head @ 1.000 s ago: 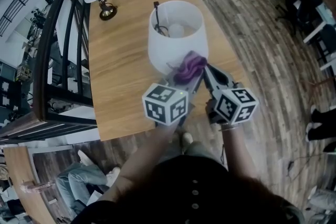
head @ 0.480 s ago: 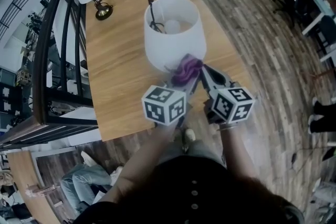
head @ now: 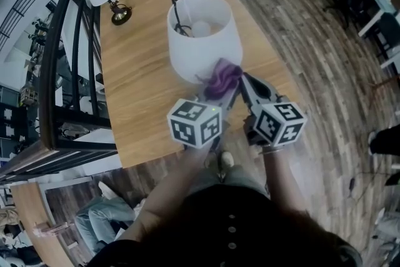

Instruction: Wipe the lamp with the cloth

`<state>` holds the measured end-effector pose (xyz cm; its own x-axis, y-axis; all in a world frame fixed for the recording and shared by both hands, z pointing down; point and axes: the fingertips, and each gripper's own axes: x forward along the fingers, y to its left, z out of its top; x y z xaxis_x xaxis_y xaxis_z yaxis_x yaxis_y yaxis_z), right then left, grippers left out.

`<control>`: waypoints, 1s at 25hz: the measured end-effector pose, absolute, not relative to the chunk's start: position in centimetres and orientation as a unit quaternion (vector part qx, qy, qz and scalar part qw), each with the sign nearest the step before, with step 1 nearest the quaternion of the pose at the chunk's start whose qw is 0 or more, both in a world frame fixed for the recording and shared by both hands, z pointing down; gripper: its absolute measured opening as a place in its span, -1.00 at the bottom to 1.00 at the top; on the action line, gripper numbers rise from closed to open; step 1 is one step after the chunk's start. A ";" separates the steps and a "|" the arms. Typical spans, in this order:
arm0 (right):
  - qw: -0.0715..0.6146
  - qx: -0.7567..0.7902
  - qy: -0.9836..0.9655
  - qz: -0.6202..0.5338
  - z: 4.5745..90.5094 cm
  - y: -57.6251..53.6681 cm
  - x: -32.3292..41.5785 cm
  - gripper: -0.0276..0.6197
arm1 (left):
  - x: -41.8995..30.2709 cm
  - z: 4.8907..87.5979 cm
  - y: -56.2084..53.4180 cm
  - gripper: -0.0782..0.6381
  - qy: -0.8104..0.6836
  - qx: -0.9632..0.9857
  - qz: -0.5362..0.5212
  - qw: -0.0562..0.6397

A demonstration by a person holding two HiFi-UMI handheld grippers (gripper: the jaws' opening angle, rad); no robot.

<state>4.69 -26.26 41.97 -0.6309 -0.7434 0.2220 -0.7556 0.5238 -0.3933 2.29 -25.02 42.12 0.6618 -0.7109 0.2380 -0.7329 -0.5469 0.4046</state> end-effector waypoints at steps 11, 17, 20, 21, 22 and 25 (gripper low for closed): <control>-0.013 0.430 -0.883 0.190 37.5 -27.9 6.1 -0.88 | 3.8 37.5 -26.6 -0.61 -0.397 0.897 0.013 0.193; -0.028 0.428 -0.889 0.160 34.6 -29.8 6.8 -0.88 | 4.6 34.5 -28.5 -0.61 -0.393 0.905 0.005 0.163; -0.033 0.426 -0.891 0.151 33.7 -30.5 7.0 -0.88 | 4.9 33.5 -29.1 -0.61 -0.395 0.905 0.001 0.156; -0.035 0.426 -0.892 0.149 33.5 -30.7 7.1 -0.88 | 5.0 33.2 -29.3 -0.61 -0.396 0.905 0.000 0.155; -0.037 0.426 -0.892 0.147 33.3 -31.0 7.2 -0.88 | 5.1 32.9 -29.5 -0.61 -0.398 0.905 -0.002 0.154; -0.041 0.423 -0.895 0.140 32.7 -31.8 7.3 -0.88 | 5.2 32.2 -30.1 -0.61 -0.402 0.903 -0.009 0.152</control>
<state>7.30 -31.78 32.75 -0.6397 -0.7673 0.0457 -0.7446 0.6039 -0.2844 5.25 -30.08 32.23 0.6771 -0.7282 0.1061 -0.7229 -0.6312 0.2810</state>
